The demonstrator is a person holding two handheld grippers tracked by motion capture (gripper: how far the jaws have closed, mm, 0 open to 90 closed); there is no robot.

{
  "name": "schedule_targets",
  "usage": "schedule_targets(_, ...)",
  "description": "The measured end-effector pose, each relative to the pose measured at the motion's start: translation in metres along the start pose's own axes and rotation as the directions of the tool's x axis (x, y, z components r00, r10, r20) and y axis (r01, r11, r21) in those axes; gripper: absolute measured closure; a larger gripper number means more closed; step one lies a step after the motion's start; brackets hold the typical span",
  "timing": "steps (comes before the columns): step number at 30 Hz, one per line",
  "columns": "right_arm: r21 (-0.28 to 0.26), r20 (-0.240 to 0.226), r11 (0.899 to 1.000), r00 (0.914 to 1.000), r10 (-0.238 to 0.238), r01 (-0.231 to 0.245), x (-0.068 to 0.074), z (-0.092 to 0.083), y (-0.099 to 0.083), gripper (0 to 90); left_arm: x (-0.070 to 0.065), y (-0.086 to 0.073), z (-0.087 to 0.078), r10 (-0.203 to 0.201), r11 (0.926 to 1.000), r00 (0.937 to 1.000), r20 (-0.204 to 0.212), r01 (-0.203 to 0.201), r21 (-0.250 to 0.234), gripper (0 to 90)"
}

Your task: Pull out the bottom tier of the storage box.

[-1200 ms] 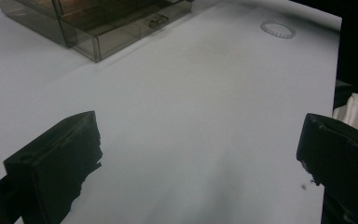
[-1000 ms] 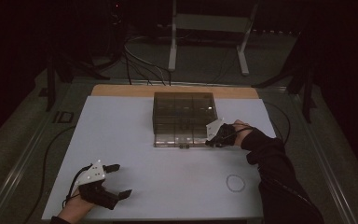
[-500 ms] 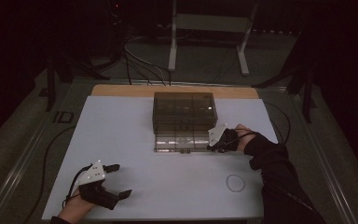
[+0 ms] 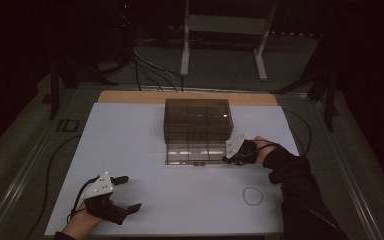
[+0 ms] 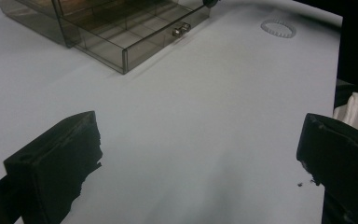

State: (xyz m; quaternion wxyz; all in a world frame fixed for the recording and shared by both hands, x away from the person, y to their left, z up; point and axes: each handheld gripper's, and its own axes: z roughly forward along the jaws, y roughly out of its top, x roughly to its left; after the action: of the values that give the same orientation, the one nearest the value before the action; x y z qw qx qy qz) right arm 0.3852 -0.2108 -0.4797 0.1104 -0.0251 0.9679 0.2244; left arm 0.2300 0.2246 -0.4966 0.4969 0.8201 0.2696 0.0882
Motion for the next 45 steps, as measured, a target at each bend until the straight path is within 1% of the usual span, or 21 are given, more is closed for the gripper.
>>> schedule_targets(6, -0.007, 0.009, 1.0, 0.9999, 0.007, -0.007, 0.001, 0.001, -0.001, 87.1, 0.0, 0.0, 0.0, -0.001, 1.0, 1.0, -0.001, 0.001, 0.001, 0.0)
schedule_targets(8, -0.004, 0.01, 1.0, 0.9999, 0.007, -0.007, 0.001, 0.002, -0.002, 80.2, 0.0, 0.0, 0.0, 0.0, 1.0, 1.0, -0.001, 0.0, -0.002, 0.0)
schedule_targets(9, 0.0, 0.011, 1.0, 0.9999, 0.012, -0.012, 0.001, 0.003, -0.002, 74.3, 0.0, 0.0, 0.0, 0.001, 1.0, 1.0, -0.001, -0.001, -0.002, 0.0)
schedule_targets(10, -0.004, 0.013, 1.0, 0.9996, 0.027, -0.027, 0.002, 0.004, -0.002, 72.0, 0.0, 0.0, 0.0, 0.001, 1.0, 1.0, -0.001, -0.001, -0.001, 0.0)
schedule_targets(11, -0.011, 0.012, 1.0, 0.9995, 0.028, -0.028, 0.002, 0.003, -0.002, 70.5, 0.0, 0.0, 0.0, 0.001, 1.0, 1.0, -0.002, -0.001, 0.0, 0.0)
schedule_targets(12, -0.021, 0.011, 0.999, 0.9994, 0.034, -0.034, 0.002, 0.003, -0.001, 65.5, 0.0, 0.0, 0.0, 0.0, 1.0, 1.0, -0.001, 0.0, -0.001, 0.0)
schedule_targets(14, -0.043, 0.021, 0.998, 0.9985, 0.05, -0.049, 0.002, 0.001, 0.0, 59.8, 0.0, 0.0, 0.0, 0.0, 1.0, 1.0, -0.001, 0.0, -0.003, 0.0)
schedule_targets(16, -0.058, 0.035, 0.996, 0.9967, 0.073, -0.071, 0.002, -0.002, 0.001, 49.4, 0.0, 0.0, 0.0, 0.002, 1.0, 1.0, -0.001, -0.002, 0.001, 0.0)
schedule_targets(17, -0.058, 0.035, 0.996, 0.9967, 0.073, -0.071, 0.002, -0.002, 0.001, 49.4, 0.0, 0.0, 0.0, 0.002, 1.0, 1.0, -0.001, -0.002, 0.001, 0.0)
schedule_targets(19, -0.074, 0.052, 0.99, 0.9914, 0.12, -0.116, 0.0, -0.007, 0.005, 38.5, 0.0, 0.0, 0.0, 0.0, 1.0, 1.0, -0.002, 0.0, -0.002, 0.0)
schedule_targets(23, -0.1, 0.08, 0.983, 0.9831, 0.165, -0.157, 0.002, -0.013, 0.008, 28.6, 0.0, 0.0, 0.0, 0.002, 1.0, 1.0, -0.002, -0.002, 0.0, 0.0)
schedule_targets(25, -0.114, 0.084, 0.975, 0.9763, 0.2, -0.19, 0.002, -0.017, 0.008, 26.1, 0.0, 0.0, 0.0, 0.001, 1.0, 1.0, -0.002, -0.001, -0.002, 0.0)
schedule_targets(29, -0.147, 0.083, 0.956, 0.9599, 0.268, -0.254, 0.002, -0.023, 0.008, 13.0, 0.0, 0.0, 0.0, 0.001, 1.0, 1.0, -0.003, -0.001, -0.001, 0.0)
schedule_targets(30, -0.151, 0.072, 0.954, 0.96, 0.271, -0.258, 0.003, -0.025, 0.008, 10.9, 0.0, 0.0, 0.0, 0.001, 1.0, 1.0, -0.002, -0.001, -0.002, 0.0)
schedule_targets(32, -0.172, 0.083, 0.945, 0.9522, 0.294, -0.277, 0.006, -0.027, 0.007, 10.1, 0.0, 0.0, 0.0, 0.002, 1.0, 1.0, -0.002, -0.002, -0.001, 0.0)
schedule_targets(33, -0.18, 0.074, 0.943, 0.952, 0.297, -0.28, 0.008, -0.028, 0.007, 10.0, 0.0, 0.0, 0.0, 0.001, 1.0, 1.0, -0.002, -0.001, -0.001, 0.0)
schedule_targets(37, -0.236, 0.069, 0.916, 0.9349, 0.348, -0.324, 0.014, -0.033, 0.002, 10.0, 0.0, 0.001, 0.0, 0.004, 1.0, 1.0, -0.002, -0.004, -0.002, 0.0)
schedule_targets(40, -0.272, 0.073, 0.895, 0.9194, 0.387, -0.355, 0.02, -0.035, -0.003, 10.0, 0.0, 0.0, 0.0, 0.002, 1.0, 1.0, -0.002, -0.002, -0.003, 0.0)
schedule_targets(41, -0.289, 0.07, 0.883, 0.912, 0.404, -0.37, 0.022, -0.035, -0.005, 10.0, 0.0, 0.001, 0.0, 0.002, 1.0, 1.0, -0.003, -0.002, -0.006, 0.0)
schedule_targets(42, -0.306, 0.071, 0.869, 0.901, 0.428, -0.389, 0.025, -0.035, -0.007, 10.1, 0.0, 0.001, 0.0, 0.003, 1.0, 1.0, -0.003, -0.003, -0.005, 0.0)
schedule_targets(45, -0.327, 0.088, 0.852, 0.8847, 0.458, -0.409, 0.032, -0.033, -0.012, 10.1, 0.0, 0.0, 0.0, 0.001, 1.0, 1.0, -0.003, -0.001, -0.001, 0.0)
